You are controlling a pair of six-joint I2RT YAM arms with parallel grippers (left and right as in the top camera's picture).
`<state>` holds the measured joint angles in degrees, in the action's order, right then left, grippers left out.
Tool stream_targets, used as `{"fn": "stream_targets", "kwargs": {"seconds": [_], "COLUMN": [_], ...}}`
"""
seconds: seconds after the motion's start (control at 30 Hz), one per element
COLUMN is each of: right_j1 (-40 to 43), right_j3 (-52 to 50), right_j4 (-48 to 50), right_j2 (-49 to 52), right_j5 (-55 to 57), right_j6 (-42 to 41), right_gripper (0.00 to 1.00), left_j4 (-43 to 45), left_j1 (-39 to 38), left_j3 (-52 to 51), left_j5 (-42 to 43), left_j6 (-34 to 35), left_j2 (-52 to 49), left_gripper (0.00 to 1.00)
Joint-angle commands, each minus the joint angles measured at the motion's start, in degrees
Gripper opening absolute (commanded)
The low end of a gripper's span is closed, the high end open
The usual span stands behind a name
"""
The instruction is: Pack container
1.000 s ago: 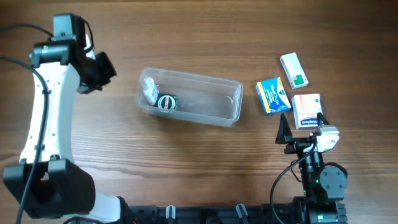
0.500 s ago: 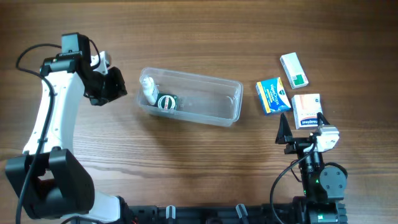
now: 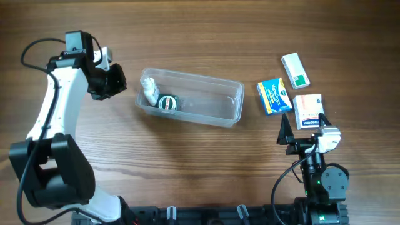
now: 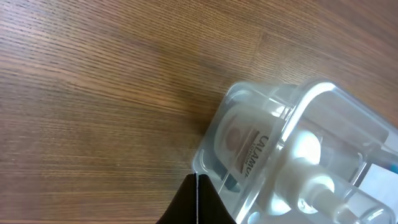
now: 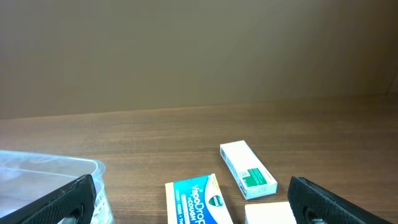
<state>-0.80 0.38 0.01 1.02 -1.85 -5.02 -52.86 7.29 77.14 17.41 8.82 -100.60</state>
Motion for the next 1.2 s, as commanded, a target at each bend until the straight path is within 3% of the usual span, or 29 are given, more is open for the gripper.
{"fn": "stream_targets", "kwargs": {"seconds": [0.0, 0.23, 0.6, 0.8, 0.83, 0.87, 0.9, 0.93, 1.0, 1.17], "right_j1": [0.35, 0.35, 0.35, 0.35, 0.35, 0.35, 0.35, 0.35, 0.35, 0.35], "right_j3": [-0.09, -0.09, -0.09, -0.09, -0.09, -0.09, -0.09, -0.09, -0.09, -0.09], "right_j4": [0.28, 0.28, 0.28, 0.28, 0.28, 0.28, 0.28, 0.28, 0.28, 0.39], "right_j2": [-0.04, -0.04, -0.04, -0.04, -0.04, -0.04, -0.04, -0.04, -0.04, -0.04], "right_j5": [0.37, 0.37, 0.37, 0.37, 0.37, 0.37, 0.37, 0.37, 0.37, 0.31], "right_j6": [0.39, 0.39, 0.39, 0.39, 0.39, 0.39, 0.39, 0.39, 0.39, 0.31], "right_gripper": [1.0, 1.0, 1.0, 1.0, 1.0, 1.0, 1.0, 1.0, 1.0, 1.0], "left_j4": [0.39, 1.29, -4.63, -5.86, -5.42, -5.11, -4.74, -4.55, -4.52, -4.57], "left_j1": [-2.1, -5.11, -4.92, 0.7, 2.82, 4.17, 5.2, 6.56, 7.89, 8.37], "left_j3": [-0.44, -0.44, -0.42, -0.42, -0.42, -0.42, -0.42, -0.44, -0.42, -0.44], "left_j5": [-0.28, -0.35, -1.25, -11.96, -11.69, -11.72, -11.72, -11.72, -11.72, -11.74], "left_j6": [-1.2, -2.64, -2.56, 6.45, 6.69, 6.67, 6.69, 6.69, 6.69, 6.67], "left_j2": [-1.09, -3.72, -3.65, -1.77, -1.38, -1.29, -1.31, -1.33, -1.33, -1.33], "left_gripper": [0.04, 0.04, 0.04, 0.04, 0.07, 0.23, 0.45, 0.57, 1.0, 1.0]}}
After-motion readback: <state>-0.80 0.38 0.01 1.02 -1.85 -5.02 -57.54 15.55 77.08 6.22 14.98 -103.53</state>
